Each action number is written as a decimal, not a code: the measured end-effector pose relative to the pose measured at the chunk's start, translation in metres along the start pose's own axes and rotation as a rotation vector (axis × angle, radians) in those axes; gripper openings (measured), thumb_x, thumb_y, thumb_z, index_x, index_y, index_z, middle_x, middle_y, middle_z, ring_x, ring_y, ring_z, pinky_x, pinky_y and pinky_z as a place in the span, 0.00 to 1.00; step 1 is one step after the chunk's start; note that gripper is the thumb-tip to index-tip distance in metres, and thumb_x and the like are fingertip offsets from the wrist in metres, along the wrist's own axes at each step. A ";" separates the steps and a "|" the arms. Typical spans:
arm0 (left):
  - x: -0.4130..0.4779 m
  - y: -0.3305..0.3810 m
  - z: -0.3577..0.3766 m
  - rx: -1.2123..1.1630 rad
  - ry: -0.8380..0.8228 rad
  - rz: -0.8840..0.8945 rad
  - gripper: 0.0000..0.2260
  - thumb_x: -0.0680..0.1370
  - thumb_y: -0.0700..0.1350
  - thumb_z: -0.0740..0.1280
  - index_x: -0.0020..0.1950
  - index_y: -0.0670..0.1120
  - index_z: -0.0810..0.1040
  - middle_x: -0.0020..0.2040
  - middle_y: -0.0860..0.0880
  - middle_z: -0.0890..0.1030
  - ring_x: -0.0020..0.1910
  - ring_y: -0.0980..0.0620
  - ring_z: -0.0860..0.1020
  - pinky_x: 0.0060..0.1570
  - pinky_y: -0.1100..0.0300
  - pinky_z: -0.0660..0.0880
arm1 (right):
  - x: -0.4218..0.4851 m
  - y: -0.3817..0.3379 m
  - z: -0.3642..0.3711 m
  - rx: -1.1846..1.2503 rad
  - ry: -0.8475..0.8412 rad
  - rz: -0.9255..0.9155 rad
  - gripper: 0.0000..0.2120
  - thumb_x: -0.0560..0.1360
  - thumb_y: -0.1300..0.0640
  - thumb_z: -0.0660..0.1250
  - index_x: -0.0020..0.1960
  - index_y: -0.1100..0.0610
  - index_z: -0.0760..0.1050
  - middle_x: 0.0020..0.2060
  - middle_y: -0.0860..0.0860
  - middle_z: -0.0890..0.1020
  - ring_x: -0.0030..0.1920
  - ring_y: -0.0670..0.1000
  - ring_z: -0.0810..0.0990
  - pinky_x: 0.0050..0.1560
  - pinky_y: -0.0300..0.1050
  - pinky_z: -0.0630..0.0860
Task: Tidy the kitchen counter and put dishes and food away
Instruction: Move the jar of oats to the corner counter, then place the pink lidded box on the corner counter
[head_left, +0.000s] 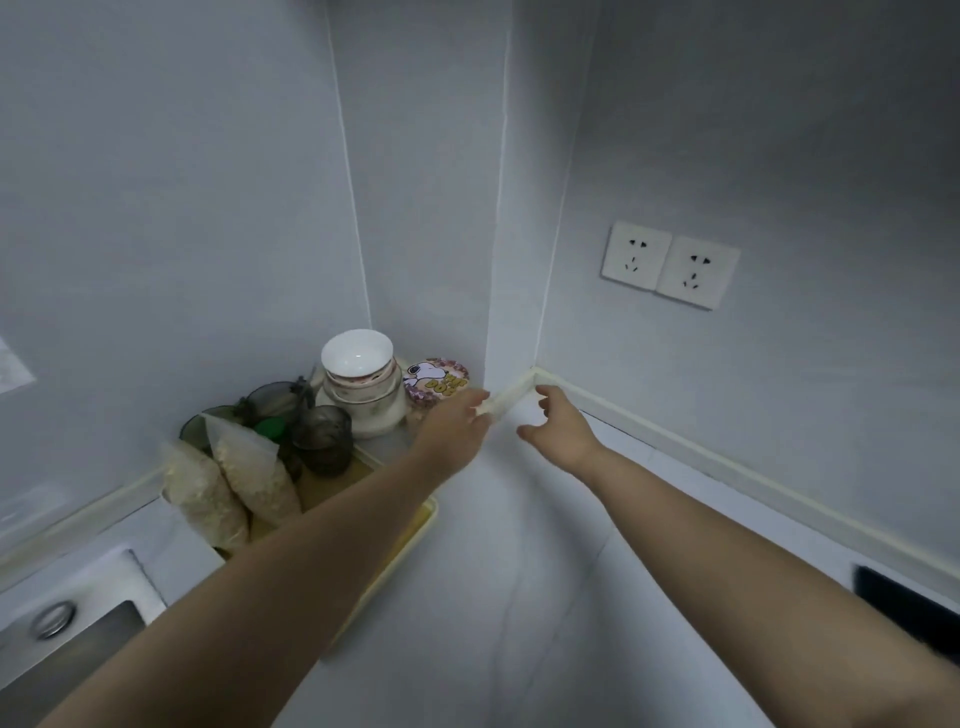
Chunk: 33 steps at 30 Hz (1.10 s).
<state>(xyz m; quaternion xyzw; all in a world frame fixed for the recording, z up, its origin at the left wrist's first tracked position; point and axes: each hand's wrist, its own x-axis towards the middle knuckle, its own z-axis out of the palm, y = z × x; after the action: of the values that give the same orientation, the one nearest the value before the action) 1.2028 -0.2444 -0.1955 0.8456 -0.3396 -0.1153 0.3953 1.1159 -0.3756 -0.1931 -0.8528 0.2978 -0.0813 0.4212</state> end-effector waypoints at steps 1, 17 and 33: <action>-0.006 0.009 0.005 0.008 0.022 0.025 0.16 0.79 0.41 0.62 0.67 0.42 0.72 0.63 0.46 0.76 0.63 0.48 0.74 0.60 0.63 0.64 | -0.011 0.003 -0.010 -0.028 0.027 -0.020 0.33 0.74 0.59 0.67 0.75 0.57 0.56 0.71 0.55 0.66 0.69 0.52 0.67 0.58 0.38 0.65; -0.163 0.208 0.174 0.514 -0.088 0.613 0.26 0.82 0.52 0.53 0.78 0.50 0.49 0.79 0.48 0.45 0.77 0.49 0.42 0.74 0.47 0.43 | -0.268 0.148 -0.201 -0.735 0.428 0.036 0.29 0.79 0.48 0.56 0.76 0.57 0.54 0.76 0.56 0.54 0.76 0.55 0.50 0.74 0.56 0.49; -0.420 0.431 0.393 0.436 -0.336 1.087 0.27 0.82 0.55 0.51 0.78 0.52 0.43 0.78 0.48 0.41 0.77 0.48 0.38 0.74 0.42 0.42 | -0.630 0.322 -0.353 -0.910 0.665 0.587 0.29 0.81 0.47 0.50 0.77 0.57 0.49 0.77 0.56 0.50 0.77 0.56 0.47 0.74 0.60 0.47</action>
<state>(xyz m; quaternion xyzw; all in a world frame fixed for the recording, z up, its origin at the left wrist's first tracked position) 0.5006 -0.3942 -0.1645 0.5828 -0.7963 0.0433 0.1563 0.3274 -0.3996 -0.1465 -0.7586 0.6388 -0.0881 -0.0938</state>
